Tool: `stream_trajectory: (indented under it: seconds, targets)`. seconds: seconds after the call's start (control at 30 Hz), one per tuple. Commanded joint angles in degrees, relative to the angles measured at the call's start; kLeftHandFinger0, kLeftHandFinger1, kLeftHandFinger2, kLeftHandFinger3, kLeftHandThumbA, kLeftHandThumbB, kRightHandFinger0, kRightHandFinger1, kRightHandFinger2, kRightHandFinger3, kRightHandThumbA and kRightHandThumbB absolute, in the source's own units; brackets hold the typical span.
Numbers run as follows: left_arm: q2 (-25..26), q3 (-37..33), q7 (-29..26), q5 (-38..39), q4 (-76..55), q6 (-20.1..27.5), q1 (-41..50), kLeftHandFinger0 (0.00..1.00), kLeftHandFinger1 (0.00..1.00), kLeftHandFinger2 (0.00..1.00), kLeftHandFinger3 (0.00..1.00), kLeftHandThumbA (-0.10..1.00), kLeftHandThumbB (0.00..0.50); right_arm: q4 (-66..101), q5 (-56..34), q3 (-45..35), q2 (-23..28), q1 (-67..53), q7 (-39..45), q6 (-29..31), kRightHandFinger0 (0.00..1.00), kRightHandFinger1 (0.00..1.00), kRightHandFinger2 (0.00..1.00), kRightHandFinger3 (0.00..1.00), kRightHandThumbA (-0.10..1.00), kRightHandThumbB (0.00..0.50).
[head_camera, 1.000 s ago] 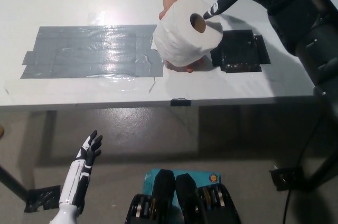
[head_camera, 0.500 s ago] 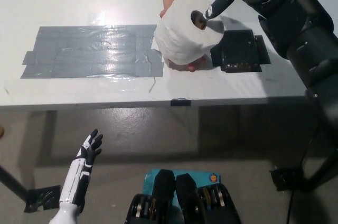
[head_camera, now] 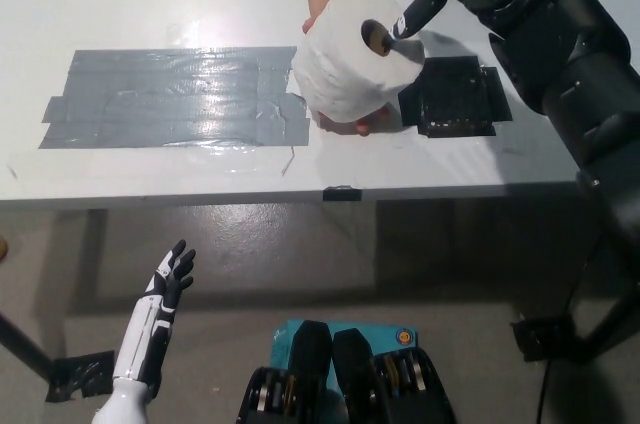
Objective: A person hands over a roll of toilet paper to the robot , and the robot inserts its right thumb into the hole in the centre to grab the roll, and then places it on the balck area on the desk.
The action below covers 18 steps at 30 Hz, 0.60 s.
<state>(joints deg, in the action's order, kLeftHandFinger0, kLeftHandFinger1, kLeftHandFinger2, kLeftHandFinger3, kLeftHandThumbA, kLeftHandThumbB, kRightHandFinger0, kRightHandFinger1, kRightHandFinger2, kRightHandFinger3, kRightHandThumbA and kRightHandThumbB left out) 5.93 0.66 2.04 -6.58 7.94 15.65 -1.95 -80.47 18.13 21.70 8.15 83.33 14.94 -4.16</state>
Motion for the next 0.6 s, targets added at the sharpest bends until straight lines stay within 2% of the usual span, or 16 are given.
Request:
stream_trajectory:
  seconds: [0.0, 0.03, 0.1, 0.2, 0.27, 0.37, 0.47, 0.57]
  targets:
    - [0.8, -0.3, -0.5, -0.8, -1.8, 2.1, -0.6, 1.0, 1.0, 1.0, 1.0, 1.0, 0.179, 0.4, 1.0, 0.4, -0.1, 3.1, -0.7, 2.4, 1.0, 1.0, 1.0, 1.0, 1.0, 0.369]
    - [0.7, -0.3, -0.4, -0.7, -1.9, 1.9, -0.6, 1.0, 1.0, 1.0, 1.0, 1.0, 0.174, 0.3, 2.2, 1.5, -0.3, 3.1, -1.1, 2.8, 1.0, 1.0, 1.0, 1.0, 1.0, 0.351]
    - [0.5, -0.4, -0.5, -0.6, -1.9, 2.2, -0.5, 1.0, 1.0, 1.0, 1.0, 1.0, 0.17, 0.2, 2.9, 2.2, -0.5, 3.1, -1.1, 2.9, 1.0, 1.0, 1.0, 1.0, 1.0, 0.349]
    - [0.5, -0.5, -0.5, -0.7, -1.7, 2.4, -0.7, 1.0, 1.0, 1.0, 1.0, 1.0, 0.167, -0.2, 2.5, 2.0, -1.4, 3.0, -1.8, 1.0, 1.0, 1.0, 1.0, 1.0, 1.0, 0.407]
    - [0.5, -0.6, -0.5, -1.0, -1.8, 2.1, -0.9, 1.0, 1.0, 1.0, 1.0, 1.0, 0.169, -0.1, 2.8, 2.2, -1.7, 2.8, -2.3, 0.9, 1.0, 1.0, 1.0, 1.0, 1.0, 0.424]
    - [0.5, -0.8, -0.7, -1.4, -1.9, 2.5, -1.1, 1.0, 1.0, 1.0, 1.0, 1.0, 0.155, -0.1, 2.9, 2.1, -2.3, 2.7, -3.3, 0.1, 1.0, 1.0, 1.0, 1.0, 1.0, 0.428]
    - [0.5, -0.9, -0.8, -1.7, -2.2, 2.4, -1.0, 1.0, 1.0, 1.0, 1.0, 1.0, 0.144, -0.1, 2.0, 1.2, -2.9, 2.8, -3.3, 0.6, 1.0, 1.0, 1.0, 1.0, 1.0, 0.395]
    - [0.5, -0.9, -0.6, -1.7, -2.3, 2.3, -1.1, 1.0, 1.0, 1.0, 1.0, 1.0, 0.143, -0.2, 2.3, 1.3, -3.2, 3.0, -3.5, -0.3, 1.0, 1.0, 1.0, 1.0, 1.0, 0.431]
